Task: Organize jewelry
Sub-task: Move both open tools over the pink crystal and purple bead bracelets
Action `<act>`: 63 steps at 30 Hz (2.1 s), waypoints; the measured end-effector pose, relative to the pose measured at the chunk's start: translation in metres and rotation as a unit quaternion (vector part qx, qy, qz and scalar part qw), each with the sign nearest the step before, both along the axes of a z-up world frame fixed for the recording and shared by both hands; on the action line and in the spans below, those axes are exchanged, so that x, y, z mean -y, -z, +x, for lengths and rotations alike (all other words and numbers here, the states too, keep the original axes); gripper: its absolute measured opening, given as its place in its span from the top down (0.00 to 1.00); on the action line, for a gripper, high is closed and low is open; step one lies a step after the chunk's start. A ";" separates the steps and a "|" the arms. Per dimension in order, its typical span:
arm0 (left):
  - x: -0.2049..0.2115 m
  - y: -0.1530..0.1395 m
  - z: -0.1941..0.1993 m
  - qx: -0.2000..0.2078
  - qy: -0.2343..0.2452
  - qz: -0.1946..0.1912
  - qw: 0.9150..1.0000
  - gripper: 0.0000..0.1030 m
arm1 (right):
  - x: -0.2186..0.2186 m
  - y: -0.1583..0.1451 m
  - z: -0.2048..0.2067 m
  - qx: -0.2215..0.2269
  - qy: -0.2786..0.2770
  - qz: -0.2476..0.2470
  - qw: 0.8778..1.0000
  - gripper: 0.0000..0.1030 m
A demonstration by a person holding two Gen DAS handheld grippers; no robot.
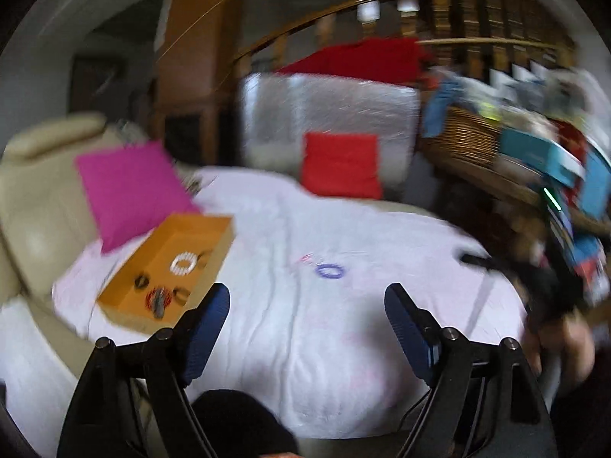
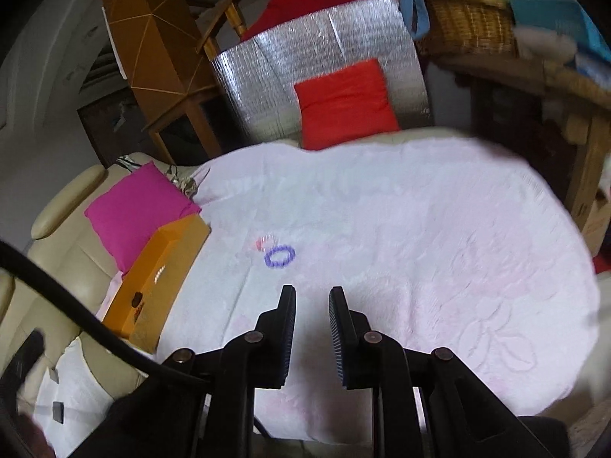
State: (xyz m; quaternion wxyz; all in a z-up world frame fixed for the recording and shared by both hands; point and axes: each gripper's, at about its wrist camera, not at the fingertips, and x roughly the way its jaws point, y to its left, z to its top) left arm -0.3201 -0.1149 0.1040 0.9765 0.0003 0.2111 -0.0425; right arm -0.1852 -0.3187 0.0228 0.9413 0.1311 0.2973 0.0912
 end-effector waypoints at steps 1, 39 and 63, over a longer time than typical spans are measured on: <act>0.008 0.000 -0.010 0.005 0.020 0.007 1.000 0.19 | -0.003 -0.011 -0.003 0.005 0.002 -0.004 1.000 0.81; -0.001 0.018 0.003 -0.049 0.048 0.051 0.996 0.18 | -0.027 -0.070 -0.023 0.084 -0.016 0.025 0.996 0.81; -0.045 0.092 0.239 -0.170 -0.146 0.089 0.970 0.18 | -0.042 0.090 0.176 -0.072 -0.085 0.064 0.992 0.61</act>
